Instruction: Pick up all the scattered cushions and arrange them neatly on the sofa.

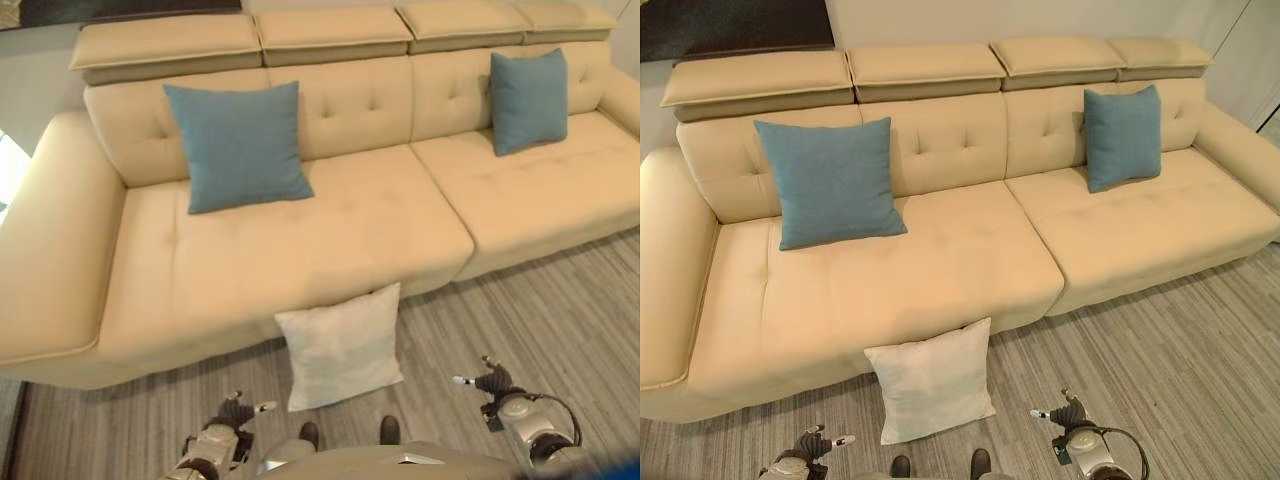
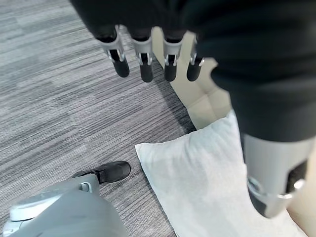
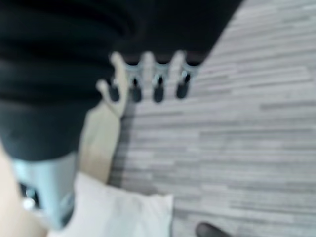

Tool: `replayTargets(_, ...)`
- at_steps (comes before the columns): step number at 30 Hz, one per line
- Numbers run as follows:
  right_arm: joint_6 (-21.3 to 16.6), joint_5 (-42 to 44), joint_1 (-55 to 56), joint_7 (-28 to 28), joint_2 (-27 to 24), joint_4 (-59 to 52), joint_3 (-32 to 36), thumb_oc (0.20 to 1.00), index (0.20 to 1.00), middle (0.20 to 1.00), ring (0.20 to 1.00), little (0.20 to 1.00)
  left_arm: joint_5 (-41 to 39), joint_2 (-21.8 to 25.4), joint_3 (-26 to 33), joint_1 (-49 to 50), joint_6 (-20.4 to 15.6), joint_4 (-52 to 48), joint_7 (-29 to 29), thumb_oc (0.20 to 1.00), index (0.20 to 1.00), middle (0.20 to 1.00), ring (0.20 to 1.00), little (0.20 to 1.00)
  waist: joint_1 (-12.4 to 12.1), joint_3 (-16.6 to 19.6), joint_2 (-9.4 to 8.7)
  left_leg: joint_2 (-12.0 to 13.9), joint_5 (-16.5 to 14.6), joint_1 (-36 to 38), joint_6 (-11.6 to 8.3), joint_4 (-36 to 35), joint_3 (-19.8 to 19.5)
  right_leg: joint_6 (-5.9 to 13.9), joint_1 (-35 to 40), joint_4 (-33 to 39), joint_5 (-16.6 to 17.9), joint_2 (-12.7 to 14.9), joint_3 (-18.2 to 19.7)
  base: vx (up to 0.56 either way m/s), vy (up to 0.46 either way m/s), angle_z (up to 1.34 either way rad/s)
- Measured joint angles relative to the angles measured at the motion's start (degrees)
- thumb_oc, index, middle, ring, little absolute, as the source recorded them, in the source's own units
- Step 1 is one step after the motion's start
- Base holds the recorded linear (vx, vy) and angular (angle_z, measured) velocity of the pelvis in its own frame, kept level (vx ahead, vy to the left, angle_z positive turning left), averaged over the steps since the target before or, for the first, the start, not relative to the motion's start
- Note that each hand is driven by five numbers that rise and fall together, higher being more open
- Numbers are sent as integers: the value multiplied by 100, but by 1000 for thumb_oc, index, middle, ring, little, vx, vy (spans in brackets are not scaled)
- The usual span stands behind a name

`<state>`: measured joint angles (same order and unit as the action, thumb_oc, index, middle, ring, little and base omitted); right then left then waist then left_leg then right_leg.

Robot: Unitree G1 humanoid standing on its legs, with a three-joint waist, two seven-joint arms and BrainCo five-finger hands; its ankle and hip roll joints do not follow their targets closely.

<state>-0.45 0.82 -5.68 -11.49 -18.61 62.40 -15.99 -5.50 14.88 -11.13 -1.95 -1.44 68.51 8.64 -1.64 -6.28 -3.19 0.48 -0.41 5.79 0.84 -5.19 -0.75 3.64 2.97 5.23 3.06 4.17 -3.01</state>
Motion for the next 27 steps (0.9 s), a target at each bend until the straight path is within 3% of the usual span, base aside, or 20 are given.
replayTargets(2, -3, 7, -32, -13, -1, -3, -1, 1000, 1000, 1000, 1000, 1000, -13, 71, -3, -142, 5, -130, 11, 1000, 1000, 1000, 1000, 1000, 48, -46, -27, -4, 34, -486, -118, 134, -146, 20, -349, -61, -5, 1, -126, -343, -102, 36)
replayTargets(3, -4, 12, -325, -46, -18, -2, 6, 1000, 1000, 1000, 1000, 1000, -22, 194, -19, -520, -8, -335, 58, 1000, 1000, 1000, 1000, 1000, 2, -384, -66, -13, 156, -1120, -120, 506, -226, -35, -903, -378, 52, -5, -222, -538, -135, 68)
replayTargets(4, -39, 41, -763, -148, -115, 82, 32, 1000, 1000, 1000, 1000, 1000, -169, 169, -127, -972, -34, -484, 148, 1000, 1000, 1000, 1000, 1000, -25, -819, -7, -35, 127, -1963, -161, 1177, -309, 48, -1657, -1079, -83, 18, -300, -429, -112, 94)
replayTargets(5, -57, 154, -1500, -336, -352, 256, 56, 1000, 1000, 1000, 1000, 1000, -435, 364, -600, -1780, -90, -876, 326, 1000, 1000, 1000, 1000, 1000, -51, -1410, 54, -134, 229, -3214, -315, 2072, -419, 118, -2947, -2260, -382, 162, -334, -236, -65, 92)
replayTargets(6, -30, 247, -2108, -415, -511, 199, 159, 1000, 1000, 1000, 1000, 1000, -520, 522, -743, -2513, -169, -1092, 395, 1000, 1000, 1000, 1000, 1000, -89, -2037, 60, -197, 112, -3708, -346, 2206, -468, -237, -3634, -2771, -584, 253, -339, -197, -28, 52)
replayTargets(7, -76, 306, -2522, -479, -456, -86, 172, 1000, 1000, 1000, 1000, 1000, -645, 699, -706, -2821, -172, -1086, 490, 1000, 1000, 1000, 1000, 1000, -130, -2339, -59, -175, 158, -3968, -378, 2256, -396, -299, -4030, -2995, -581, 211, -265, -246, -49, 3)
replayTargets(9, -103, 458, -2876, -774, -589, -513, 48, 1000, 1000, 1000, 1000, 1000, -874, 747, -747, -3035, -179, -1244, 734, 1000, 1000, 1000, 1000, 1000, -9, -2248, -30, -137, -18, -4564, -325, 2466, -344, -188, -4631, -3062, -581, 230, -279, -202, -41, -32)
replayTargets(10, -146, 471, -3477, -1013, -978, -728, -23, 1000, 1000, 1000, 1000, 1000, -983, 791, -741, -3594, -288, -1506, 946, 1000, 1000, 1000, 1000, 1000, -11, -2189, 203, 57, -247, -5655, -259, 2908, -260, -55, -5627, -3784, -763, 157, -283, -116, -15, -14)
replayTargets(11, -147, 546, -4204, -1158, -1096, -723, 26, 1000, 1000, 1000, 1000, 1000, -1062, 888, -676, -4279, -441, -1549, 1058, 1000, 1000, 1000, 1000, 1000, 113, -2404, 97, -62, 23, -6251, -330, 3117, -208, -345, -6215, -4102, -741, 313, -235, -94, -14, -11)
replayTargets(12, -155, 630, -4638, -1238, -1096, -725, -5, 1000, 1000, 1000, 1000, 1000, -1146, 884, -692, -4693, -423, -1382, 1154, 1000, 1000, 1000, 1000, 1000, 154, -2477, 101, -51, 116, -6664, -353, 3298, -316, -419, -6610, -4274, -786, 270, -262, -40, -6, 14)
replayTargets(16, -228, 700, -5355, -1642, -1317, -754, -135, 1000, 1000, 1000, 1000, 1000, -1222, 807, -877, -5216, -443, -1407, 1457, 1000, 1000, 1000, 1000, 1000, 214, -2305, 99, -128, 140, -7248, -342, 3241, -311, -503, -7296, -4418, -849, 363, -249, -7, -1, 7)
replayTargets(18, -245, 808, -6024, -1676, -1575, -495, -264, 1000, 1000, 1000, 1000, 1000, -1365, 844, -920, -5968, -433, -1253, 1575, 1000, 1000, 1000, 1000, 1000, 214, -2283, 81, -161, 422, -7738, -352, 3272, -310, -525, -7816, -4581, -857, 403, -260, 38, -39, 10)
replayTargets(21, -280, 982, -6524, -1791, -1758, -414, -524, 1000, 1000, 1000, 1000, 1000, -1446, 981, -1126, -6667, -446, -1332, 1799, 1000, 1000, 1000, 1000, 1000, 223, -2125, 41, -275, 353, -8206, -367, 3403, -371, -523, -8316, -4885, -1052, 507, -255, 71, -34, 18)
replayTargets(27, -327, 1493, -7076, -1796, -1914, -556, -772, 1000, 1000, 1000, 1000, 1000, -1841, 1415, -1601, -7417, -422, -1417, 1793, 1000, 1000, 1000, 1000, 1000, 245, -2127, 38, -353, 237, -9330, -396, 4003, -350, -554, -9453, -5404, -1115, 591, -168, 59, -15, 4)
